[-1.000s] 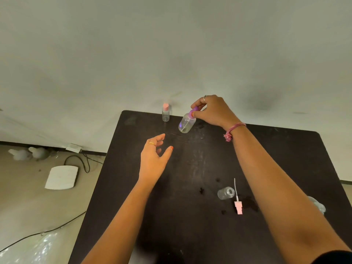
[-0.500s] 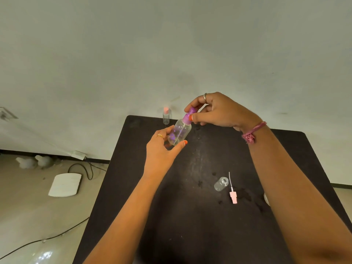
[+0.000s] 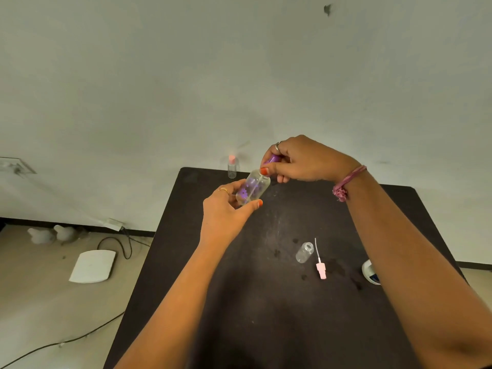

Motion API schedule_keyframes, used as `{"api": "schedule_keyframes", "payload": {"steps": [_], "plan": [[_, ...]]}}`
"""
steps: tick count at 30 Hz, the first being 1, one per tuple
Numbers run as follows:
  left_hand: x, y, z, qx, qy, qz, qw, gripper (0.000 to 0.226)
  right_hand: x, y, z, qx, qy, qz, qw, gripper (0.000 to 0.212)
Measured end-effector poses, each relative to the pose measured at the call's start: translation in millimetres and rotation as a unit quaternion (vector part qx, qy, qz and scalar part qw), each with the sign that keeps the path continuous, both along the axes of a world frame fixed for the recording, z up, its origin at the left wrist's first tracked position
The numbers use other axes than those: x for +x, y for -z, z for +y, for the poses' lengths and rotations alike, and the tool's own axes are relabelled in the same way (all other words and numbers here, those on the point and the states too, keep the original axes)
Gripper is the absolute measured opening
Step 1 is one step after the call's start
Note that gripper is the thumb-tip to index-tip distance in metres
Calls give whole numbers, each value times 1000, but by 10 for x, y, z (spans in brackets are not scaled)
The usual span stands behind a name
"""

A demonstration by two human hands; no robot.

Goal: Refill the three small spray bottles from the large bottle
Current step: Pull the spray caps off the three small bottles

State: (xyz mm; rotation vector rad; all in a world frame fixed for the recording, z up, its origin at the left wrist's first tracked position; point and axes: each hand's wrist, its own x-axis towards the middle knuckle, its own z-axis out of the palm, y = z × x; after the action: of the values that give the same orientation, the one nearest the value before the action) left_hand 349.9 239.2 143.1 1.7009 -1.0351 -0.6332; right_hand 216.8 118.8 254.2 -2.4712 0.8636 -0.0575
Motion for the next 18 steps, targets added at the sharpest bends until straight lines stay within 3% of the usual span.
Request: {"api": "schedule_keyframes", "payload": {"steps": [4, 9, 15, 18], "plan": [[-59, -11, 80, 9, 24, 8, 1000, 58, -63, -87, 70, -27, -56, 8, 998, 24], [-96, -65, 136, 3, 13, 12, 1000, 58, -112, -146, 161, 4, -32, -2, 999, 57], [-161, -79, 166, -5, 19, 23, 1000, 60, -120, -152, 213, -35, -30, -14, 999, 28], [-174, -68, 191, -1, 16, 33, 999, 58, -163, -176, 232, -14, -19, -31, 999, 45]]}}
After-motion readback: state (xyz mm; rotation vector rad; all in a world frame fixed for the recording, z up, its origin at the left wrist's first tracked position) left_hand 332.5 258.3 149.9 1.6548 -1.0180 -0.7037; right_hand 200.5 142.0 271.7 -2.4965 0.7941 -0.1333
